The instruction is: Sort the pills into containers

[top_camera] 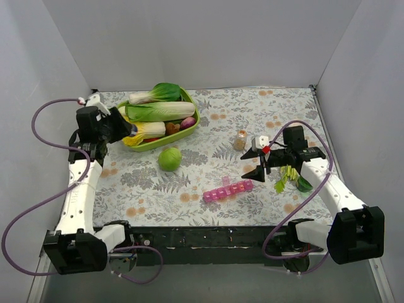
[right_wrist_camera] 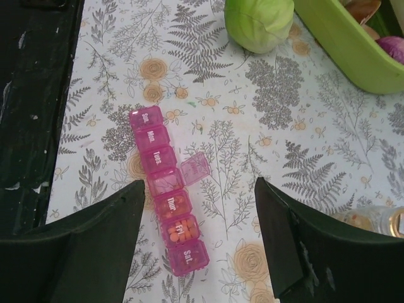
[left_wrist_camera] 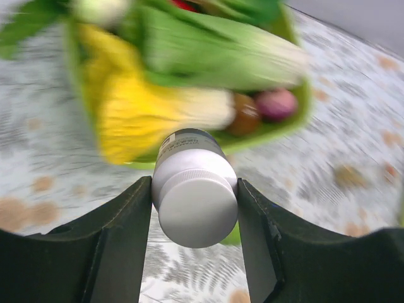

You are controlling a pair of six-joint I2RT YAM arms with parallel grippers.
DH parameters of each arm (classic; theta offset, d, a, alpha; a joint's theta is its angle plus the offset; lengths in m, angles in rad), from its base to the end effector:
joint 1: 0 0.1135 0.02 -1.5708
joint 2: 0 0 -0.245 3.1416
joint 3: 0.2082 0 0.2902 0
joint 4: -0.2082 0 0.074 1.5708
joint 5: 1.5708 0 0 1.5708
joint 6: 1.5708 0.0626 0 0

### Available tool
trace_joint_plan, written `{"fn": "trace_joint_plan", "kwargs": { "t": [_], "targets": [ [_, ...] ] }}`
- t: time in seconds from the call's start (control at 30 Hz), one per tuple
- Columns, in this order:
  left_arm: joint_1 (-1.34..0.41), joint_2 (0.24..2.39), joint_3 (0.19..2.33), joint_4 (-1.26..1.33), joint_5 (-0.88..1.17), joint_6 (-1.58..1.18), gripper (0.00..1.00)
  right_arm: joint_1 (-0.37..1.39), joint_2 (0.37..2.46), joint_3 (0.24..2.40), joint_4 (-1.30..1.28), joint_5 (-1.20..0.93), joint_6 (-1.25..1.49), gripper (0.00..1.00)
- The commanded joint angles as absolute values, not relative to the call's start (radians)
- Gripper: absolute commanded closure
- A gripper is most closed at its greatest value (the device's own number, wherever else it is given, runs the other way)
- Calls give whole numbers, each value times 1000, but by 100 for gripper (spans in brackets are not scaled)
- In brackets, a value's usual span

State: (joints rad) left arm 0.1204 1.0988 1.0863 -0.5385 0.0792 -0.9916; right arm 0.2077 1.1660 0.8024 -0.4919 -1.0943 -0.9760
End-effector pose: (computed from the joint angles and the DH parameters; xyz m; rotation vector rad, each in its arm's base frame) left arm 0.3078 0.0323 0.3167 -1.1087 1.8757 -0.5923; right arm 0.2601 0.1117 0.2162 -1.4707 1.3842 0.8364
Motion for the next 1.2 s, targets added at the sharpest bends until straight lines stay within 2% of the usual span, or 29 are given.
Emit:
{"fn": "trace_joint_plan", "kwargs": {
  "t": [0.0, 0.1, 0.13, 0.23, 0.37, 0.43, 0.57, 0.83, 1.0, 1.07, 1.17],
  "targets": [
    [-58, 1089, 1147, -528, 469, -1011, 100, 209, 1173, 922, -632, -1183, -1155, 19],
    [-260, 1103, 1120, -407, 561, -1116, 100, 230, 1177, 994, -632, -1187, -1137, 14],
    [-376, 1107, 1094, -372, 545, -1140, 100, 241, 1181, 1014, -621, -1177, -1082, 13],
    [-573, 1156, 1057, -218, 438, -1199, 100, 325, 1183, 1065, -556, -1108, -908, 13],
    [-698, 1242, 1042, -74, 370, -1273, 100, 464, 1114, 991, -334, -904, -663, 13],
    [-744, 1288, 1048, -48, 335, -1302, 100, 488, 1103, 980, -322, -772, -621, 13],
    [-772, 1339, 1014, 72, 311, -1383, 100, 508, 1097, 957, -284, -651, -575, 13],
    [-784, 1321, 917, 187, 241, -1506, 100, 535, 1121, 902, -250, -612, -512, 15],
    [-784, 1325, 897, 238, 279, -1549, 100, 535, 1127, 877, -230, -638, -506, 15],
    [-784, 1328, 891, 255, 299, -1557, 100, 535, 1135, 879, -227, -652, -506, 17],
    [-784, 1321, 873, 288, 318, -1583, 100, 535, 1143, 887, -232, -684, -523, 26]
  ]
}}
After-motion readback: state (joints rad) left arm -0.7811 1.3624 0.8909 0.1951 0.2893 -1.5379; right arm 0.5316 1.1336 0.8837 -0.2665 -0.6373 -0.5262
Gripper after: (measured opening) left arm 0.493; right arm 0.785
